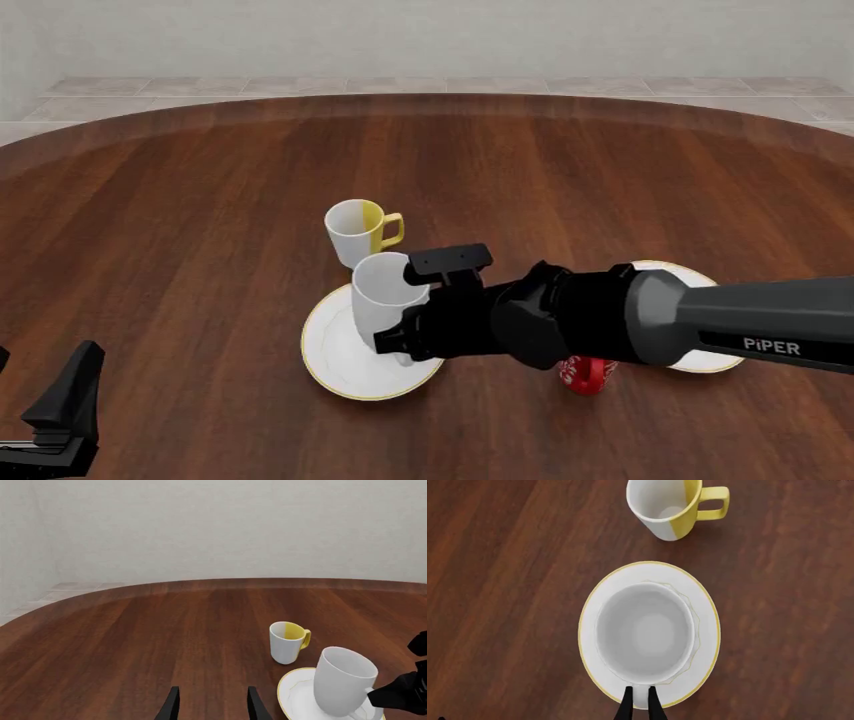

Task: Put the white mug on the left plate.

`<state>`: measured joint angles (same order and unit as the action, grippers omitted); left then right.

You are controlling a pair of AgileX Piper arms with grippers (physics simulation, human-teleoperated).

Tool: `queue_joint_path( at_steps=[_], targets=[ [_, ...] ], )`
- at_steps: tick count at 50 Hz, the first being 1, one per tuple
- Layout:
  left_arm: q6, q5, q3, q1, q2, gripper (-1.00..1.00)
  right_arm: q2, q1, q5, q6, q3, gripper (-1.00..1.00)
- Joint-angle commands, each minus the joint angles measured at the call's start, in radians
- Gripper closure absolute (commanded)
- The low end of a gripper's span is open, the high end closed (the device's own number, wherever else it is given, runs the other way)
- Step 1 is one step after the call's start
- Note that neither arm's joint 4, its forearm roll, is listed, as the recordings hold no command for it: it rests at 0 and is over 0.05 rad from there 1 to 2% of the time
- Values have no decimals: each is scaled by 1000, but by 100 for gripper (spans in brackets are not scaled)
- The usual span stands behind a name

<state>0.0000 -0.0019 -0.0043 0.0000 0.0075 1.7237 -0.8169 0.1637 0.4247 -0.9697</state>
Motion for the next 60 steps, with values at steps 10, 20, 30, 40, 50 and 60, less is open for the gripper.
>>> queue_joint_path(
  at_steps=[10,20,30,40,50,60],
  targets=[
    [0,0,0,0,0,-100,6,-3,-13,18,7,100],
    [0,0,0,0,0,-100,1,-8,-7,12,3,100],
    [0,0,0,0,0,-100,-5,-4,0,6,-2,-100],
    [0,0,0,0,0,-100,-9,-4,-2,16,1,-100],
    [0,0,0,0,0,-100,-21,-2,2,17,2,-100],
    [0,0,0,0,0,-100,-36,-2,14,10,-5,-100]
  ],
)
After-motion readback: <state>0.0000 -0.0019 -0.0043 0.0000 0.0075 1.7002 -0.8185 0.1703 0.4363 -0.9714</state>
